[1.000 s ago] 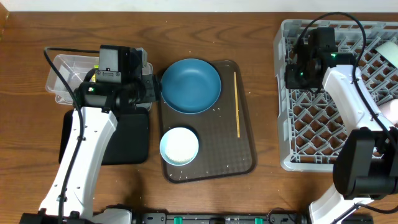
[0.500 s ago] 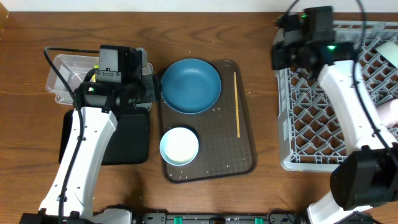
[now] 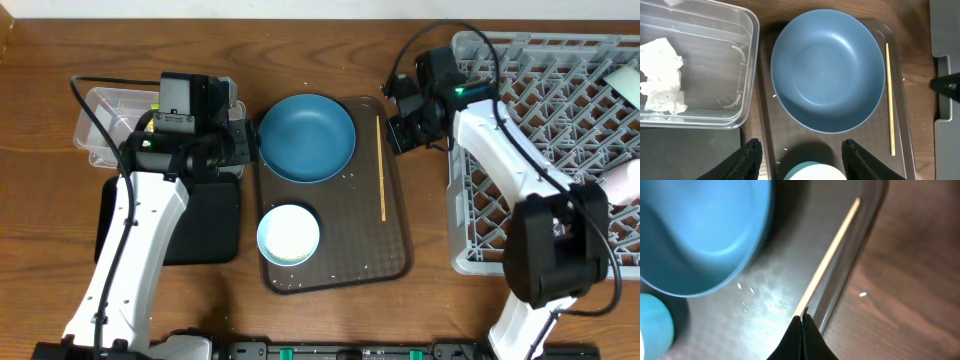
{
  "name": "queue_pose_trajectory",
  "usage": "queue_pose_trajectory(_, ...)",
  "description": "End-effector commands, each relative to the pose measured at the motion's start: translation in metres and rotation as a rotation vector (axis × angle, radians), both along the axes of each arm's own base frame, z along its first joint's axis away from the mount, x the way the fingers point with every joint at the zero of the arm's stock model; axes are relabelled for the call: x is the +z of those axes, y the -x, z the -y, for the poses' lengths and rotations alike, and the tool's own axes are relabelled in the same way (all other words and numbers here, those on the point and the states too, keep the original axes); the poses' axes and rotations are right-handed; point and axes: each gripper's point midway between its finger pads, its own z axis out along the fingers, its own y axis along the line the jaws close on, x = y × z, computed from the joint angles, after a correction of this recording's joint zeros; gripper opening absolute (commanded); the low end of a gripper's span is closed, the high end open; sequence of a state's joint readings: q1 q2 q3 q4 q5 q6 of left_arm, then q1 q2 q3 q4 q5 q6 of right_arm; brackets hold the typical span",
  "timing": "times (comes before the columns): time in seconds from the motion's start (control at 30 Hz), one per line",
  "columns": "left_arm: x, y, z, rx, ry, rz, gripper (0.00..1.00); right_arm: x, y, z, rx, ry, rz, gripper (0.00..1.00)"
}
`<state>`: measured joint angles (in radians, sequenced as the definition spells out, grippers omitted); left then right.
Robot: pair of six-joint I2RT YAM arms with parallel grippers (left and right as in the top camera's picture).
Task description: Sort waste into correct bins and load items into the dishwasher rack
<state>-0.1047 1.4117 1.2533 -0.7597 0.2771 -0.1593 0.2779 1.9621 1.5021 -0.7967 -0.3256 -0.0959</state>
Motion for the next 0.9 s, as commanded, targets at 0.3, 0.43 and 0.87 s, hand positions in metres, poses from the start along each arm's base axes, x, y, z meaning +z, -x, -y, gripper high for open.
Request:
queue_pose_trajectory(0.3,-0.004,0.0,-0.003,0.005,-0.012,-0.011,0.54,-0.059,0.024,-0.011,0.05,0.033,-0.169,0.01)
queue_pose_trajectory(0.43,-0.004,0.0,-0.003,0.005,-0.012,-0.011,0.54,-0.074,0.018,0.007,0.011,0.146,-0.156,0.01)
queue_pose_trajectory(0.87,-0.004,0.0,-0.003,0.005,-0.012,-0.011,0.54,-0.078,0.002,0.056,-0.179,0.39,-0.098,0.01)
